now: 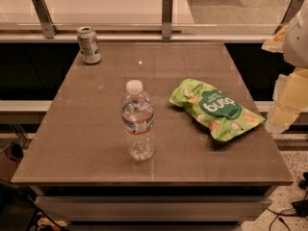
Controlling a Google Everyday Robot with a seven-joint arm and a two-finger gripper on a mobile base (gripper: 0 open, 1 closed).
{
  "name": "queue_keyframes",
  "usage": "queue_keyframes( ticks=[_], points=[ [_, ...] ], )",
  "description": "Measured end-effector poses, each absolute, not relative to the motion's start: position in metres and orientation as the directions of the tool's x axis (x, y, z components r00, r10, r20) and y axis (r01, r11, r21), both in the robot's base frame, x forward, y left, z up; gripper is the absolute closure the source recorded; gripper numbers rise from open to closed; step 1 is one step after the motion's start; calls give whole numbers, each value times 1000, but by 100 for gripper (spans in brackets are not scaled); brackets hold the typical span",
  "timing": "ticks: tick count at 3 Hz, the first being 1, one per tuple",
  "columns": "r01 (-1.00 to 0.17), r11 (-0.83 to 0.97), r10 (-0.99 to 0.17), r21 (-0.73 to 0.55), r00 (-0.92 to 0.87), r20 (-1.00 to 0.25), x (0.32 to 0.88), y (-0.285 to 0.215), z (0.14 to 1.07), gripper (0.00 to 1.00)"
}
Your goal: Move water bottle near 7up can
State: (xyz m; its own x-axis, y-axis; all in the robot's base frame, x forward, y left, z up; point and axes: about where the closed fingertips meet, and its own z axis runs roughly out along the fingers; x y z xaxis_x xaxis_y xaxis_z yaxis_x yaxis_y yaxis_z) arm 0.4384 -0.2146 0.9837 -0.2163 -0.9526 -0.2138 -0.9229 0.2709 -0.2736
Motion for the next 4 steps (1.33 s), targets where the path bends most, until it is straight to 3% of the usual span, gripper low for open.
queue_keyframes(
  ticks=[2,4],
  points=[
    [-923,266,-940,-279,-184,-286,438,-211,985,0],
    [-921,228,-817,-316,-5,-576,439,-182,982,0]
  ],
)
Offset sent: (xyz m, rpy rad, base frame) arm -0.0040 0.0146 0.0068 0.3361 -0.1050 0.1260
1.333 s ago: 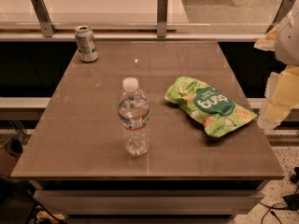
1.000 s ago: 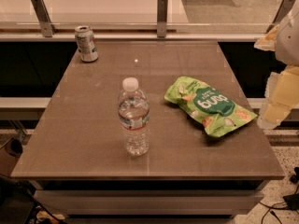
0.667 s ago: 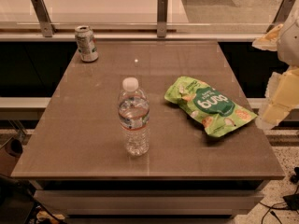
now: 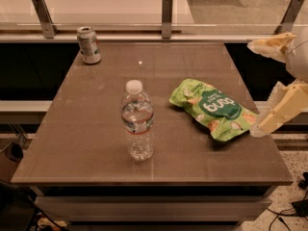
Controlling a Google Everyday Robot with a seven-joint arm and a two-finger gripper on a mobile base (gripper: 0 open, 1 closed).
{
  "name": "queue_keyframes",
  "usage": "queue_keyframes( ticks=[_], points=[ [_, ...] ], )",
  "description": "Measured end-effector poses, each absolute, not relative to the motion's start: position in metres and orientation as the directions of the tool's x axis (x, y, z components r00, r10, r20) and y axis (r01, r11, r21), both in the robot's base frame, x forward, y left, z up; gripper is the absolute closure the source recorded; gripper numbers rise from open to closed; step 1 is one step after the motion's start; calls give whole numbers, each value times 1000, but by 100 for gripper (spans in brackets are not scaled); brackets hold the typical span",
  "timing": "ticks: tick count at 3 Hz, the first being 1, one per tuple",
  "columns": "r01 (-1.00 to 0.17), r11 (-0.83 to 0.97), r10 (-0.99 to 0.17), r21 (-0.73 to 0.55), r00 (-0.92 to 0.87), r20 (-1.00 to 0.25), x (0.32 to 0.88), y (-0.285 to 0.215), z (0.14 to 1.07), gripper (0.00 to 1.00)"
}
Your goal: Move water bottle near 7up can
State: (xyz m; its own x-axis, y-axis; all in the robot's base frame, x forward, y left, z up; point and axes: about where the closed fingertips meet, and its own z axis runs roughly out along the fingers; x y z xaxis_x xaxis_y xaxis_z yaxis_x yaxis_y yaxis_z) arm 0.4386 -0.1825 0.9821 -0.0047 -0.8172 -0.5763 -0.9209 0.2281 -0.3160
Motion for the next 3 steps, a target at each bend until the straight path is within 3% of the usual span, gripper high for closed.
queue_keyframes(
  ticks=[3],
  points=[
    [-931,45,-490,-361,294,-820,424,-82,1010,0]
  ],
)
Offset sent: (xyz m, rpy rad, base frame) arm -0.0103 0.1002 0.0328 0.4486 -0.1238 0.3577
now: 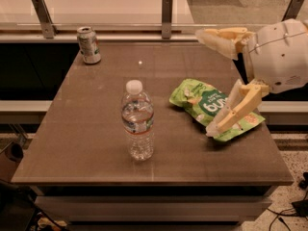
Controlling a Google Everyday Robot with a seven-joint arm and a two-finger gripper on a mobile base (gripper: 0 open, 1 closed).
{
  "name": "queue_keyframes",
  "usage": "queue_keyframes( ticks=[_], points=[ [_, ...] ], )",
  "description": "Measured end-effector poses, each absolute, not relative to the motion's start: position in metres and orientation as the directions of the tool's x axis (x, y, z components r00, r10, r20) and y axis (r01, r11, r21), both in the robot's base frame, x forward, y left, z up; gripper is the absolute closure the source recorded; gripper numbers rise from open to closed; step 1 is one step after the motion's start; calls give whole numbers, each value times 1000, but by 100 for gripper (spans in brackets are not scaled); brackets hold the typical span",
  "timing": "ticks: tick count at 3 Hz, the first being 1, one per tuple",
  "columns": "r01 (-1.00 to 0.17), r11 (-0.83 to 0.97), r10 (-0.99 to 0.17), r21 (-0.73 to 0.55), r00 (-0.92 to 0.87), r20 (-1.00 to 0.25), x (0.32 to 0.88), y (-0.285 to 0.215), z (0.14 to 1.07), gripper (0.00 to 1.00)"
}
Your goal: Move water bottle near 7up can
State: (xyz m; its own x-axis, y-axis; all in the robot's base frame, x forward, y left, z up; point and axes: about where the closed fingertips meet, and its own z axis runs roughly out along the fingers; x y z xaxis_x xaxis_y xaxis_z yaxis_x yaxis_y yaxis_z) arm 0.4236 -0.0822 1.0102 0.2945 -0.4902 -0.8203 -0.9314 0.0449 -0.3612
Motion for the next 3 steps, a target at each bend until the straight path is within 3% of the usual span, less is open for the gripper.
queue_keyframes(
  ticks=[1,2,3],
  points=[
    [-923,-52,-368,-381,372,-852,413,-46,1016,0],
    [-923,-52,-368,-381,372,-852,413,-46,1016,0],
    [-961,-9,-321,-275,263,-910,423,-51,988,0]
  ],
)
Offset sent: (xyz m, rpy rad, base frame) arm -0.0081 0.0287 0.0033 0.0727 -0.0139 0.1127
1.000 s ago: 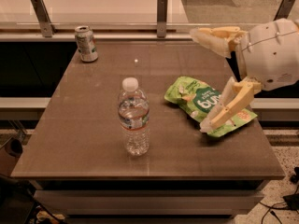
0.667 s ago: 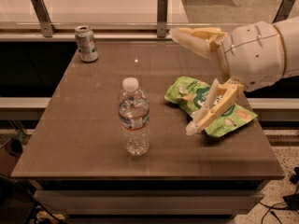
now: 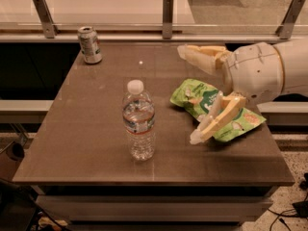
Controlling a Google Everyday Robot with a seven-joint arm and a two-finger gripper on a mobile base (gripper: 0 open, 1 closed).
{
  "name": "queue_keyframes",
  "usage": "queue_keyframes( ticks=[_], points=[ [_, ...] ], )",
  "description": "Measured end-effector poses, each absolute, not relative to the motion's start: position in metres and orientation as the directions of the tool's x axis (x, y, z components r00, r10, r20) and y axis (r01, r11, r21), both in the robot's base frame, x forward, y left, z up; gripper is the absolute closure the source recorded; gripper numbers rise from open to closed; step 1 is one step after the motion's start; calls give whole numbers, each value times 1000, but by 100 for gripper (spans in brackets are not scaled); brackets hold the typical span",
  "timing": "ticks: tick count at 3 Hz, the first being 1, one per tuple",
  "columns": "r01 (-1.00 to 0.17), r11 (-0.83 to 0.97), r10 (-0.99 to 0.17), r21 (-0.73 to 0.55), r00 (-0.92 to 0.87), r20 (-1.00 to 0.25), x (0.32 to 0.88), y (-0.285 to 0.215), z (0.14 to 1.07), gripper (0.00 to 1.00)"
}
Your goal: Move water bottle near 7up can
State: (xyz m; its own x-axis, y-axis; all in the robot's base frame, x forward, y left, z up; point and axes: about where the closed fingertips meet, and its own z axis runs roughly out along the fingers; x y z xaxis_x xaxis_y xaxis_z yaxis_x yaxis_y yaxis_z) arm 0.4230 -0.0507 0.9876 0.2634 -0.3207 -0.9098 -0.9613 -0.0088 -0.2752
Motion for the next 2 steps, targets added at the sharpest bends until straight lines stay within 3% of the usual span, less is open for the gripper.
queue_keyframes(
  ticks=[2],
  points=[
    [-994,31,-250,-100,89,-964,441,-48,944,0]
  ],
)
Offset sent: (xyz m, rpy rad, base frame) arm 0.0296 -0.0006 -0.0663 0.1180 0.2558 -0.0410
